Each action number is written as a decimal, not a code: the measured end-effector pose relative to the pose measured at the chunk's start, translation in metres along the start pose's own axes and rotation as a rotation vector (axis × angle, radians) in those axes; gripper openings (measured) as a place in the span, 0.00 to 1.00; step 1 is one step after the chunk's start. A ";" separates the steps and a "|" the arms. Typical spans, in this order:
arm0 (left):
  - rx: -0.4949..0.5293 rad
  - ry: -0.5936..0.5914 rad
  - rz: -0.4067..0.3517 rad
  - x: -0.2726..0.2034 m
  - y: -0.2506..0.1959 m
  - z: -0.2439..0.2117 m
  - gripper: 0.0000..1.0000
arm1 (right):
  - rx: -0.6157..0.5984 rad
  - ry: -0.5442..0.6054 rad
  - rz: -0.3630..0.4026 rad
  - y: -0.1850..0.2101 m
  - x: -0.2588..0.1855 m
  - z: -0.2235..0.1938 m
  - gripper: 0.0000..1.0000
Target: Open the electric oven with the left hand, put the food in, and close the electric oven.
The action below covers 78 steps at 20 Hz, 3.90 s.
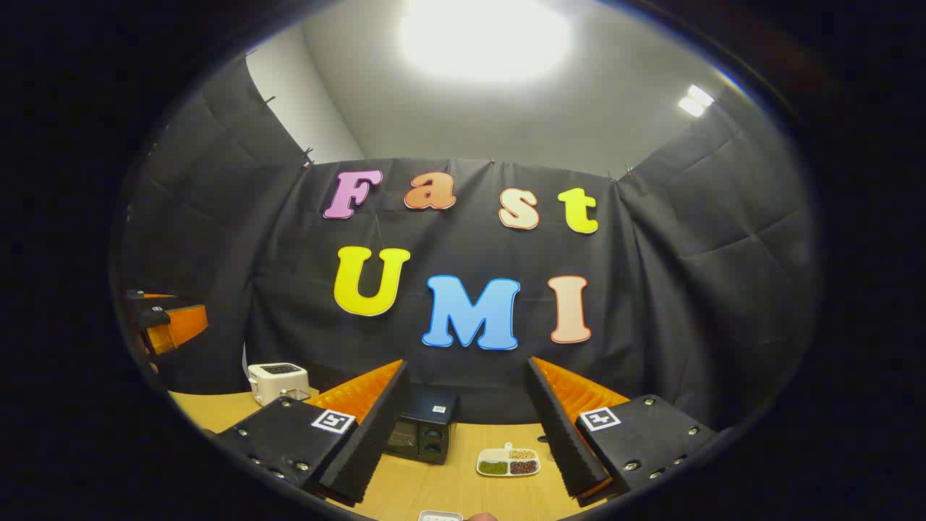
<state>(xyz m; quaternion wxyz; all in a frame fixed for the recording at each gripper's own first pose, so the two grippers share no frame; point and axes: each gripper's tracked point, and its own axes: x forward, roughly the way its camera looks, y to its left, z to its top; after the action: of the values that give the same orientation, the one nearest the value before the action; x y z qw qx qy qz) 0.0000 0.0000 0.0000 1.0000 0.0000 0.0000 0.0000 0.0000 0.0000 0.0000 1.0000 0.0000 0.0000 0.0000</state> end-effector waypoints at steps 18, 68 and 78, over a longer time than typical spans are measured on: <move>0.012 0.020 -0.046 0.011 -0.023 -0.013 0.99 | 0.001 -0.006 -0.067 -0.032 0.001 -0.002 0.97; 0.082 0.360 -0.243 0.282 -0.180 -0.309 0.94 | -0.145 0.152 -0.372 -0.133 0.010 -0.035 0.97; 0.085 0.369 -0.221 0.280 -0.176 -0.319 0.99 | -0.158 0.155 -0.364 -0.135 0.009 -0.030 0.97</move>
<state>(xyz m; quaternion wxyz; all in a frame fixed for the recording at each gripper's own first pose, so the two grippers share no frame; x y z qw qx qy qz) 0.2802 -0.1756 -0.3193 0.9761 0.0421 0.1831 -0.1094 0.0091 -0.1354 -0.0300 0.9774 -0.0783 0.0769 -0.1805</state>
